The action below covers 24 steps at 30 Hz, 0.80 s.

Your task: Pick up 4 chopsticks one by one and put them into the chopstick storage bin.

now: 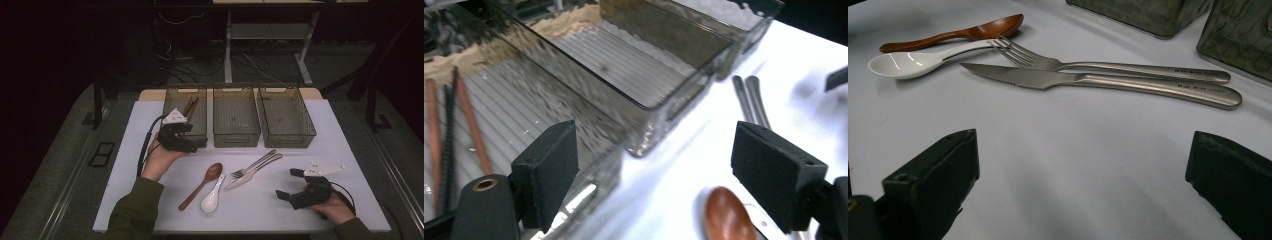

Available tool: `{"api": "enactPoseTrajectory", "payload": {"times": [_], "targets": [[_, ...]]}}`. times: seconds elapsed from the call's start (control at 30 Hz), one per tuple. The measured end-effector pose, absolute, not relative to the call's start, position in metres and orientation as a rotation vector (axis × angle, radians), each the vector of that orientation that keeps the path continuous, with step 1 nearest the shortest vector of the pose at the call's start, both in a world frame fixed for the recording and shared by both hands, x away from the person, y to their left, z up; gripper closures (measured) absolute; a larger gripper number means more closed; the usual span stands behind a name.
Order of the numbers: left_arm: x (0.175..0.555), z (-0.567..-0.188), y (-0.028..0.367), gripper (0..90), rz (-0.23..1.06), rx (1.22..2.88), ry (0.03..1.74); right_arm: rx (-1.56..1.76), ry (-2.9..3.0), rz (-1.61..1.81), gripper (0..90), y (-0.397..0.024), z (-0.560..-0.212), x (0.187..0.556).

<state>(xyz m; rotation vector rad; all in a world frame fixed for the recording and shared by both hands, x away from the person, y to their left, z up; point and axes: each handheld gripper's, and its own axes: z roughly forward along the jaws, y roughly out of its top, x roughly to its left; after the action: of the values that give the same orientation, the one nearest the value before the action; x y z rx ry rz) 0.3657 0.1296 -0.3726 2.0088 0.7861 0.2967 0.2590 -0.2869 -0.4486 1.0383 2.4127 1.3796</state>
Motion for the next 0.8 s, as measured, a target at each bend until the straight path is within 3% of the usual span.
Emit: {"api": "enactPoseTrajectory", "payload": {"times": [0.8], "targets": [[0.296, -0.401, 0.143, 15.0, 0.284, 2.012, 0.732, 1.031, 2.409, 1.371, 0.5, -0.287, -0.448, 0.259]]}}
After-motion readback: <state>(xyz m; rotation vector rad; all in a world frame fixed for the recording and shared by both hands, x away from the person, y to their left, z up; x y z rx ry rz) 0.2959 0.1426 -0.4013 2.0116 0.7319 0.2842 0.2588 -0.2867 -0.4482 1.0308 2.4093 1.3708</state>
